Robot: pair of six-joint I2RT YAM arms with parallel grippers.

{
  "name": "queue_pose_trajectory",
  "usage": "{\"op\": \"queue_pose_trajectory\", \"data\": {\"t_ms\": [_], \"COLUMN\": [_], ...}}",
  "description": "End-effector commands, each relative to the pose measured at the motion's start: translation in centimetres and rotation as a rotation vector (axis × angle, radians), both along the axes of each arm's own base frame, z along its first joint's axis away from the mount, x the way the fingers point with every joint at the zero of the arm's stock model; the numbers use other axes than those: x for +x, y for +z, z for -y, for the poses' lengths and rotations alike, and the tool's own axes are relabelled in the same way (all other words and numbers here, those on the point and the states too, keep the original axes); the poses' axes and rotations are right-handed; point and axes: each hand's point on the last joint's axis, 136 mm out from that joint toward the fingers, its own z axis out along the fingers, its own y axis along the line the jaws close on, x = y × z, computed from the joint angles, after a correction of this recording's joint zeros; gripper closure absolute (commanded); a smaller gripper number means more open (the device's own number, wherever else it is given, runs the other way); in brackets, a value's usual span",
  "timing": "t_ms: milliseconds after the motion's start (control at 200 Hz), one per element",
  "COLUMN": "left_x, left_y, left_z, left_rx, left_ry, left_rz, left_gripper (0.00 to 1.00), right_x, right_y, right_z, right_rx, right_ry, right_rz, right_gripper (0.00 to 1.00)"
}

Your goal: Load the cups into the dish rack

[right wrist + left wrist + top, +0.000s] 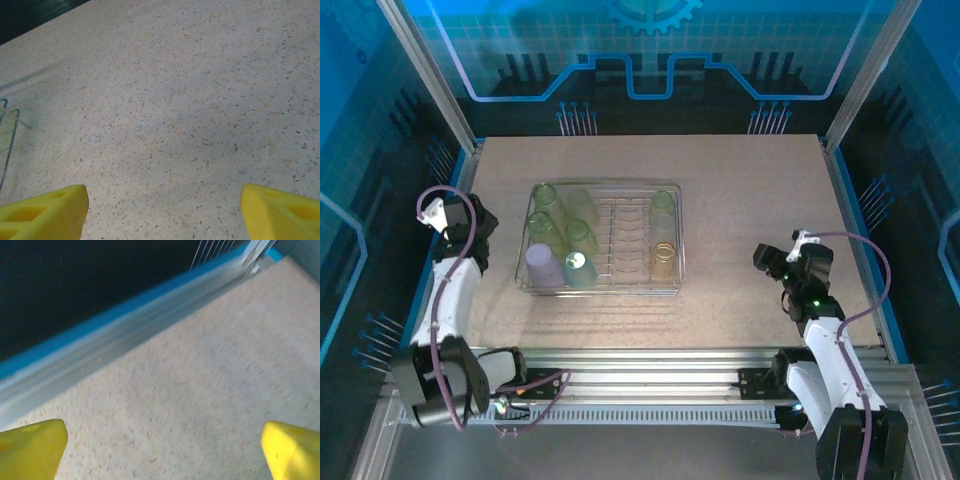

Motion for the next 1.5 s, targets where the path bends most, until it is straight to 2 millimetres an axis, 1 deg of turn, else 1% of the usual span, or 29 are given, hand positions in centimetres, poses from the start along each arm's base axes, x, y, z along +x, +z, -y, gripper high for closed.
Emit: {"op": "queue_pose_trajectory", "data": {"t_ms": [0, 85, 135, 215, 330, 495, 680, 876, 1031, 1116, 1201, 1246, 1316, 1371, 1416, 1456, 1496], "left_x": [0.3, 0.2, 0.6, 1.3, 1.8, 2.3, 3.2, 3.0, 3.2, 3.4, 4.0, 4.5, 5.8, 7.2, 8.1, 8.8, 9.2], "left_y": [-3.3, -5.0, -5.6, -6.2, -6.8, -8.1, -8.5, -9.4, -9.9, -9.8, -9.2, -8.5, -7.1, -5.9, -5.4, -5.2, -5.5], "left_z": [2.2, 3.0, 3.6, 4.7, 5.4, 6.8, 9.1, 10.9, 12.6, 13.0, 12.6, 12.3, 12.0, 12.3, 12.2, 11.7, 10.9], "left_rx": [-0.17, -0.213, -0.239, -0.271, -0.274, -0.314, -0.347, -0.383, -0.436, -0.426, -0.392, -0.367, -0.32, -0.277, -0.233, -0.187, -0.166], "left_ry": [-0.053, -0.075, -0.107, -0.161, -0.198, -0.234, -0.308, -0.331, -0.333, -0.337, -0.33, -0.337, -0.37, -0.439, -0.481, -0.496, -0.485], "left_rz": [-0.052, -0.07, -0.053, -0.035, -0.081, -0.107, -0.113, -0.13, -0.101, -0.092, -0.06, -0.038, 0.009, 0.055, 0.077, 0.085, 0.093], "left_gripper": [0.01, 0.01, 0.01, 0.01, 0.01, 0.01, 0.0, 0.01, 0.0, 0.0, 0.01, 0.01, 0.01, 0.01, 0.01, 0.0, 0.0], "right_x": [0.4, 0.4, 0.4, 0.5, 0.4, 0.3, 0.2, 0.2, 0.2, 0.4, 0.7, 0.9, 1.4, 2.0, 2.5, 2.9, 3.5], "right_y": [1.4, 1.8, 2.0, 2.0, 1.9, 1.9, 2.0, 2.0, 2.0, 2.2, 2.0, 1.9, 1.7, 1.2, 0.8, 0.6, 0.2], "right_z": [0.3, 0.5, 0.5, 0.6, 0.7, 0.8, 1.1, 1.2, 1.1, 1.1, 0.9, 0.9, 0.7, 0.4, 0.2, 0.1, -0.1], "right_rx": [0.047, 0.053, 0.057, 0.063, 0.068, 0.077, 0.075, 0.076, 0.076, 0.074, 0.077, 0.079, 0.09, 0.106, 0.119, 0.136, 0.153], "right_ry": [-0.014, -0.02, -0.023, -0.026, -0.033, -0.037, -0.048, -0.052, -0.048, -0.041, -0.029, -0.023, -0.008, 0.007, 0.021, 0.027, 0.04], "right_rz": [0.073, 0.089, 0.095, 0.098, 0.094, 0.093, 0.097, 0.096, 0.097, 0.104, 0.108, 0.108, 0.108, 0.098, 0.089, 0.08, 0.068], "right_gripper": [0.2, 0.2, 0.2, 0.2, 0.2, 0.2, 0.2, 0.2, 0.2, 0.2, 0.2, 0.2, 0.2, 0.2, 0.2, 0.2, 0.2]}}
